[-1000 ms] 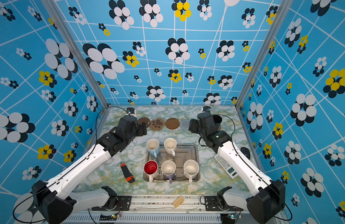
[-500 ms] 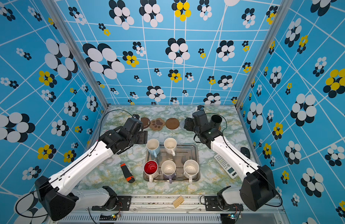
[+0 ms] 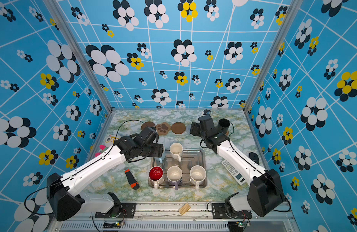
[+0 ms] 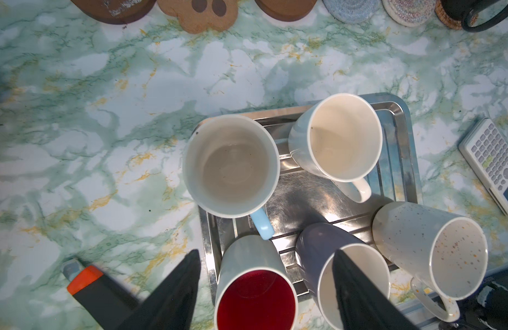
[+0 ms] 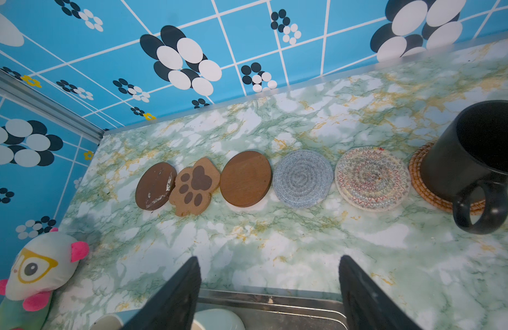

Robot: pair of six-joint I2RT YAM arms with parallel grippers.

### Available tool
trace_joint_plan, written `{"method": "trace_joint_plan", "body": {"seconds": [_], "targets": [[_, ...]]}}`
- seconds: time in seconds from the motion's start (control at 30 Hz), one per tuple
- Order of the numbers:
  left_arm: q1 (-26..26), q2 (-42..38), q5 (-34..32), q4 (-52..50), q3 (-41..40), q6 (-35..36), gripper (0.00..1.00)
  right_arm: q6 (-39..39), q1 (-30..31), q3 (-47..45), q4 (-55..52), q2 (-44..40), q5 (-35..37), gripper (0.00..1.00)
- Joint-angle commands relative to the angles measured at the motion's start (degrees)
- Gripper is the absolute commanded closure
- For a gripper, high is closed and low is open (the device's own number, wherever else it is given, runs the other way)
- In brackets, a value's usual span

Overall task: Place cups on coasters
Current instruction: Pick up the cup from the tray.

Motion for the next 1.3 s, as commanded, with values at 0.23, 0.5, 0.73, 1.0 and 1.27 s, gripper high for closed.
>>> {"method": "trace_joint_plan", "body": {"seconds": [0.23, 0.5, 0.73, 1.0, 1.27], "targets": [[-3.26, 3.56, 2.86, 0.85, -5.29, -9.97, 0.29, -0.46, 0.22, -1.4, 1.42, -1.15, 0.11, 0.22], [-3.27, 5.12, 1.51, 3.5, -5.83, -12.04, 0.31, -0.54, 0.22, -2.05, 1.53, -1.76, 0.62, 0.21], [-3.13, 9.41, 0.7, 2.56, -3.56, -12.3, 0.35, -0.97, 0.11, -2.52, 1.25, -2.27, 1.56, 0.2], [-2.45, 11.34, -2.18, 1.89, -3.1, -12.35, 0.4, -0.9, -0.13, -3.28, 2.0, -2.55, 1.51, 0.18], [-1.27, 13.74, -2.52, 3.62, -3.0, -11.53, 0.45, -0.9, -0.32, -3.41, 1.93, -2.47, 1.55, 0.18]]}}
